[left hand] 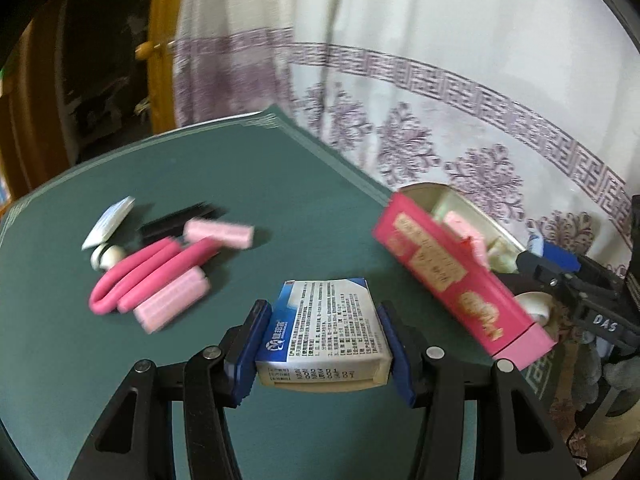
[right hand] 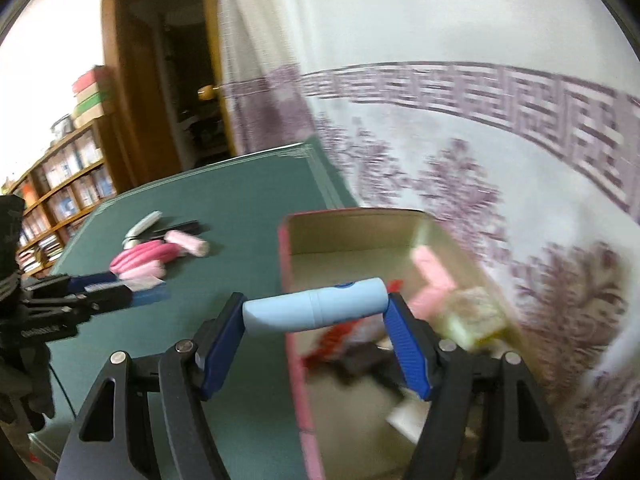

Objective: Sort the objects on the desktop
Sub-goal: 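Carry the medicine box and light blue tube into the pink tin and release both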

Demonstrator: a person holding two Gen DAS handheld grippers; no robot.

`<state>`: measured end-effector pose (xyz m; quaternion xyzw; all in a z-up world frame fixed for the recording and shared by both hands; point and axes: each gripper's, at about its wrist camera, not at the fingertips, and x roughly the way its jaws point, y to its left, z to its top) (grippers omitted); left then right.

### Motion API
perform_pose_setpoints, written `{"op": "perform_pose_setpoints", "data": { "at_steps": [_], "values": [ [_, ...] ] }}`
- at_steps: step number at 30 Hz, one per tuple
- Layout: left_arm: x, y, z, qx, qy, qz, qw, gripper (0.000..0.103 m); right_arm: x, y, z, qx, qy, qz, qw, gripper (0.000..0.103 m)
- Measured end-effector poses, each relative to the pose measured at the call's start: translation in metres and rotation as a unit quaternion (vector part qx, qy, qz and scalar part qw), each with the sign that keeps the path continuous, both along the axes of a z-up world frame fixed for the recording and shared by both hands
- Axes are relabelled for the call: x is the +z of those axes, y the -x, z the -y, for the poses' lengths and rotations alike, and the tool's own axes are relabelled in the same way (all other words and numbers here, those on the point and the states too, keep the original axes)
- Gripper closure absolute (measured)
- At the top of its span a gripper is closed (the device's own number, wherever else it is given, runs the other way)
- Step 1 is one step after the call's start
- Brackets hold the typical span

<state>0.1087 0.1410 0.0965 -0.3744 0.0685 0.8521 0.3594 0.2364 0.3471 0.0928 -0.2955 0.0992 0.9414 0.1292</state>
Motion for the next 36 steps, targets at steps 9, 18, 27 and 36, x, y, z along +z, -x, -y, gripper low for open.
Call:
{"op": "perform_pose_setpoints", "data": {
  "at_steps": [9,18,27,36],
  "values": [
    [0.023,-0.007,-0.060,-0.051,-0.016,-0.014,0.9985,0.047,-0.011,-0.021,-0.030,-0.029,0.003,0.009,1.000,0.030],
    [0.034,-0.011,-0.128,-0.106,-0.031,-0.020,0.9937,0.047,-0.021,-0.024,-0.042,-0.030,0.009,0.022,0.999,0.030],
    [0.017,-0.003,-0.166,-0.114,-0.032,0.000,0.9930,0.028,-0.029,-0.022,-0.047,-0.024,0.022,0.031,0.999,0.029],
    [0.018,0.012,-0.145,-0.071,-0.030,-0.008,0.9970,0.027,-0.027,-0.022,-0.051,-0.034,0.037,0.024,0.998,0.025]
  ]
}}
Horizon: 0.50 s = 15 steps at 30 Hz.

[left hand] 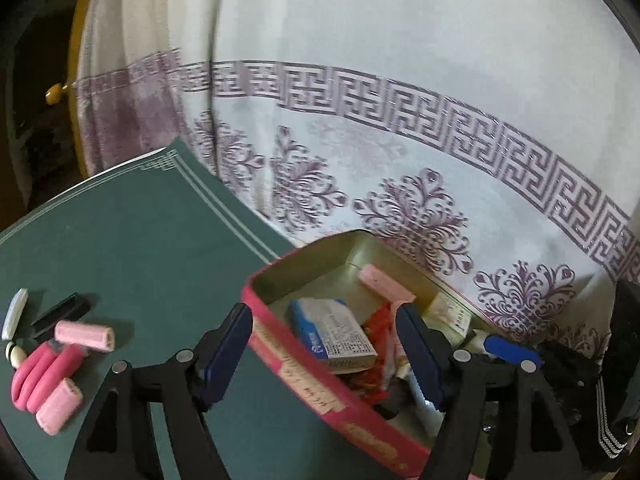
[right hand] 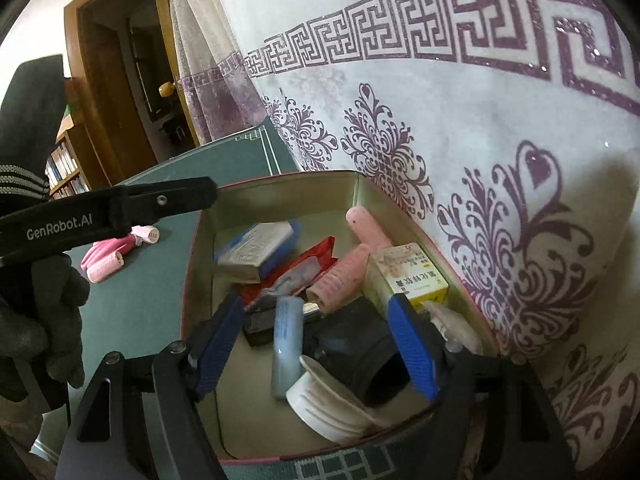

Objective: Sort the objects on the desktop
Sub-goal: 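Carry the medicine box and light blue tube into the pink tin and release both, then withdraw both tools from the tin back over the table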

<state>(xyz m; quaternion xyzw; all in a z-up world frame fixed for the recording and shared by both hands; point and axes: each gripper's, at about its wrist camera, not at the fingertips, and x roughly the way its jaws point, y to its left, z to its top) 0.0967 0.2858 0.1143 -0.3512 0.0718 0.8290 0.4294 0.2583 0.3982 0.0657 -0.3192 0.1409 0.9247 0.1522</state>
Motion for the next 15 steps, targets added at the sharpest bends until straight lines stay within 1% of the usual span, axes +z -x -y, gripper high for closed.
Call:
{"op": "perform_pose_setpoints", "data": {
  "at_steps": [9,12,15],
  "values": [
    [-0.001,0.011,0.033,0.032,-0.003,0.010,0.9994,0.027,0.013,0.007,0.019,0.018,-0.008,-0.013,1.000,0.025],
    [-0.003,0.016,0.047,0.049,-0.003,0.014,0.9987,0.021,0.018,0.011,0.026,0.025,-0.007,-0.018,0.999,0.024],
    [-0.004,0.024,0.067,0.070,-0.006,0.016,0.9974,0.021,0.021,0.016,0.036,0.036,-0.004,-0.023,0.999,0.023]
  ]
}}
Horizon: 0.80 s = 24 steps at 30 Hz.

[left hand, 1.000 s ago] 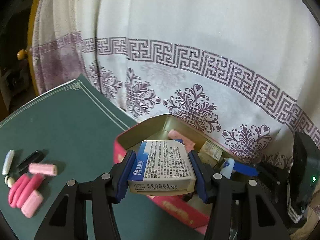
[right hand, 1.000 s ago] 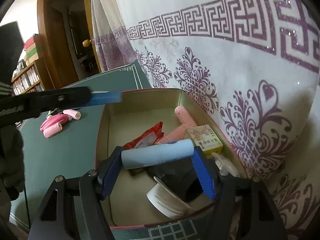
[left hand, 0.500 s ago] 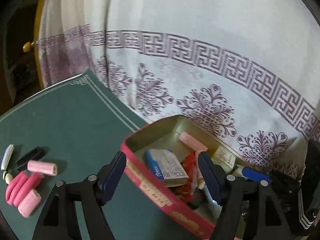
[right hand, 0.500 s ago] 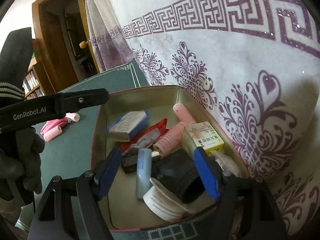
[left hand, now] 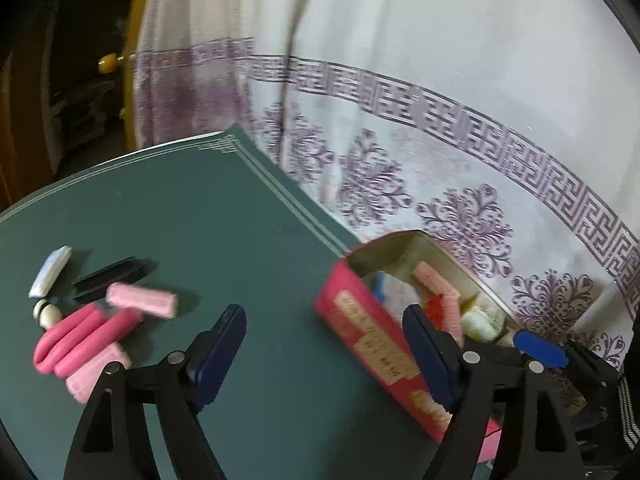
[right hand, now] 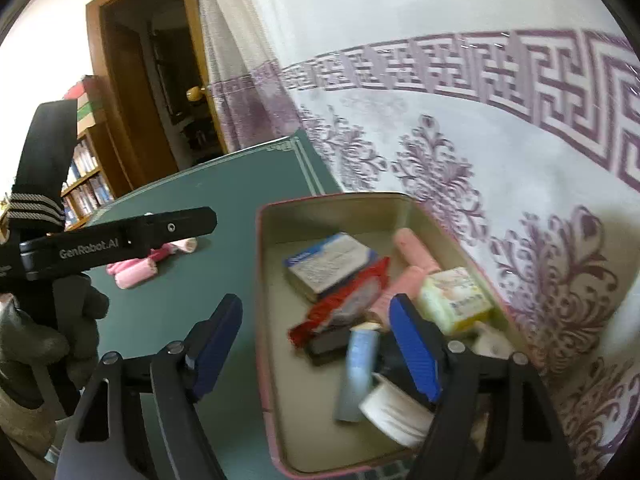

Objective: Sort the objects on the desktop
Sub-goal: 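Withdraw both tools from the tin back over the table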

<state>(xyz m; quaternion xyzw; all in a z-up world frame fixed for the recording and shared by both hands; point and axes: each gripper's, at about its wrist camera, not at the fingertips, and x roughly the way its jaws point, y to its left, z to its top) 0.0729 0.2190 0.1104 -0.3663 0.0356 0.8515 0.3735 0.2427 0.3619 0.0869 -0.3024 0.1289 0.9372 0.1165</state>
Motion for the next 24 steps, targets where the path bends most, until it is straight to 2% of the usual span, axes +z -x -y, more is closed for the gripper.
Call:
{"op": "perform_pose_setpoints", "data": {
  "at_steps": [8,15,24],
  "values": [
    [-0.012,0.028,0.070,0.093,0.011,0.004,0.9956,0.021,0.005,0.024,0.041,0.058,-0.002,-0.004,0.998,0.022],
    [-0.028,0.046,0.141,0.173,0.017,0.018,0.9846,0.021,0.000,0.052,0.081,0.111,0.002,0.005,0.994,0.022],
    [-0.042,0.047,0.201,0.218,0.037,0.014,0.9752,0.021,-0.016,0.106,0.133,0.174,0.013,0.028,0.984,0.022]
  ]
}}
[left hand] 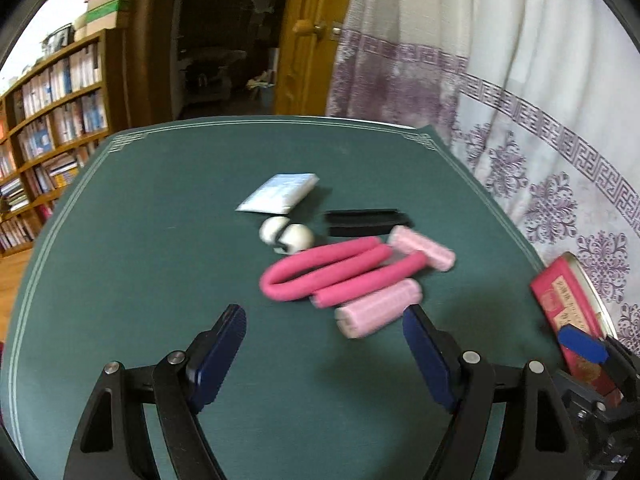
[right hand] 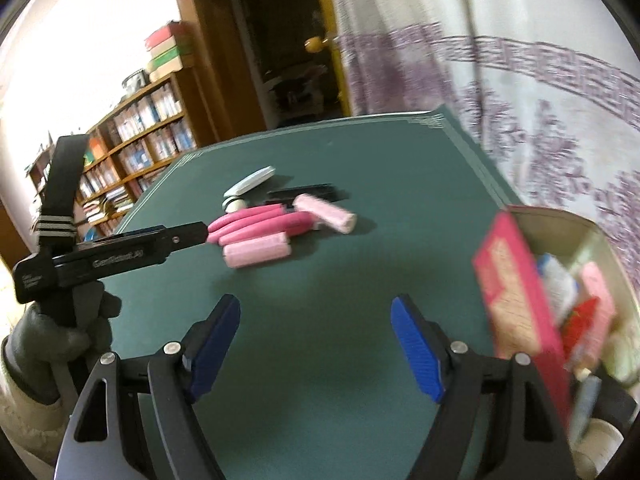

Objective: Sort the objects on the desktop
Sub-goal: 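Withdraw both tools from the tin back over the table, then grasp the large pink hair roller with the right tool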

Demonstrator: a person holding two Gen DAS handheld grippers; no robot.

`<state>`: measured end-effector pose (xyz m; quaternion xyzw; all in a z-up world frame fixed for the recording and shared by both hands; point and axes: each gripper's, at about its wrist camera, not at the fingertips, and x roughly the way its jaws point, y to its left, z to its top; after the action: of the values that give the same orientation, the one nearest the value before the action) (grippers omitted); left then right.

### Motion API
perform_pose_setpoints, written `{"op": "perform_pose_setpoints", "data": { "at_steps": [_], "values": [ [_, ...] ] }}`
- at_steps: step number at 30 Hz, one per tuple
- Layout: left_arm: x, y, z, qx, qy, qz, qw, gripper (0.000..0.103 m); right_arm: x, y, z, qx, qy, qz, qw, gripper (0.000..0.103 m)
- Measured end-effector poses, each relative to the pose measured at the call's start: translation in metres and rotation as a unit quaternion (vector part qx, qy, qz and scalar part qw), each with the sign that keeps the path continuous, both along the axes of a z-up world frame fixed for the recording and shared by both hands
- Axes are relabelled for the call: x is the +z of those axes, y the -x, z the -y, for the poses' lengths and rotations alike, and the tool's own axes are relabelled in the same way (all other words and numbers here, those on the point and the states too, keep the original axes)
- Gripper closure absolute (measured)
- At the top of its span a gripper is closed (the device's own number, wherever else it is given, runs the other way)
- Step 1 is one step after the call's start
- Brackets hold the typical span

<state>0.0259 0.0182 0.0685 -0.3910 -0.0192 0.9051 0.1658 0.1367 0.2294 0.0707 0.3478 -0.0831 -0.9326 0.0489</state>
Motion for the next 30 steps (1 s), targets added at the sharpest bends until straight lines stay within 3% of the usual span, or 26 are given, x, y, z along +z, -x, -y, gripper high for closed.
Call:
{"op": "perform_pose_setpoints", "data": {
  "at_steps": [10,30],
  "values": [
    [-0.023,0.017,0.046,0.044,-0.024,0.031,0.9983,0.021,-0.024,0.063,0.052,0.044,-0.005,0.048,0.998,0.022],
    [-0.050,0.028,0.057,0.044,-0.040,0.061,0.9964,0.021,-0.049,0.127,0.071,0.035,-0.024,0.086,0.995,0.021]
  ]
}}
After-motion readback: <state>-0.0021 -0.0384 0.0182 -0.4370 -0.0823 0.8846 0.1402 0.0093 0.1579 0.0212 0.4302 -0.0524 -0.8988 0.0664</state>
